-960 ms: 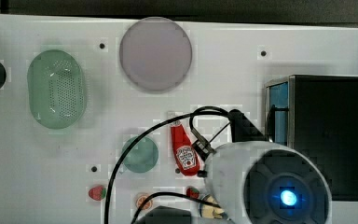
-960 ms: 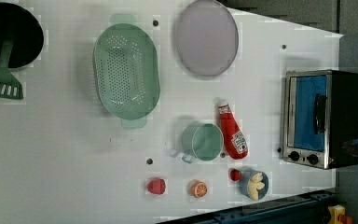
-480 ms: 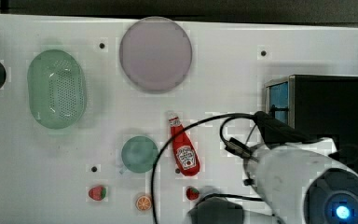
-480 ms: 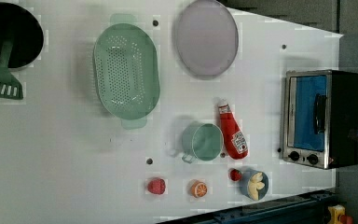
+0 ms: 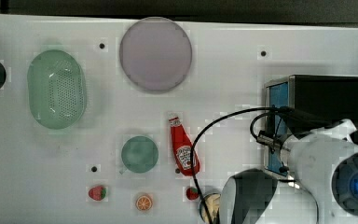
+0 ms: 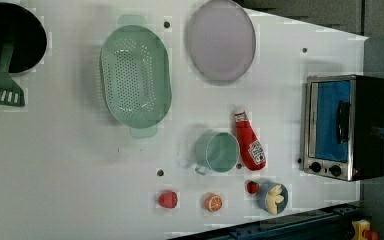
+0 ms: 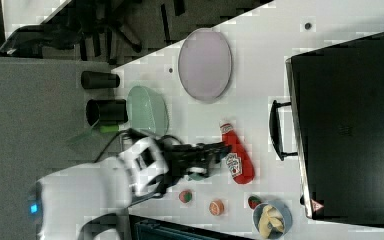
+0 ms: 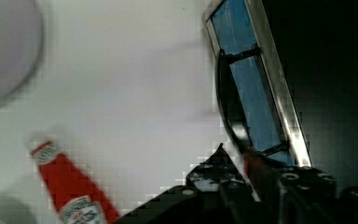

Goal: Flap open oven.

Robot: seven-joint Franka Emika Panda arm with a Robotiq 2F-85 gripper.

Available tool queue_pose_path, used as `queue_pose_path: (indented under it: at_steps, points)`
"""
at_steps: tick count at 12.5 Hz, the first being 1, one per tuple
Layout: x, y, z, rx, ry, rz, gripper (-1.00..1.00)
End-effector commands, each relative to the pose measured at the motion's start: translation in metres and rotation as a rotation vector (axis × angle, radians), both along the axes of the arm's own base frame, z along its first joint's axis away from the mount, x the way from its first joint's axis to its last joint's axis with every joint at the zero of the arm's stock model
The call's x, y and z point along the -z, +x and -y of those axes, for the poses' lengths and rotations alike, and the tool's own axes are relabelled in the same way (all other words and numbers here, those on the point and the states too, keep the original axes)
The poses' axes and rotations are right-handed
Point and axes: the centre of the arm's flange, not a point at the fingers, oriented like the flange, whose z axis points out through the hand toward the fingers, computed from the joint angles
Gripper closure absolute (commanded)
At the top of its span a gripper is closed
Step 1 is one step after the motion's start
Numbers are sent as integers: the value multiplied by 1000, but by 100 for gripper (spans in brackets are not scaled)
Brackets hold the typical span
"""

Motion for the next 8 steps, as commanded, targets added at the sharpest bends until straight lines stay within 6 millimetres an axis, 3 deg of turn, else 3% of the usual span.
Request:
queue_pose_path:
  at_steps: [1, 8]
  points:
    - [31, 1, 29, -89, -22, -29, 65]
    - [107, 21, 50, -208, -77, -69, 65]
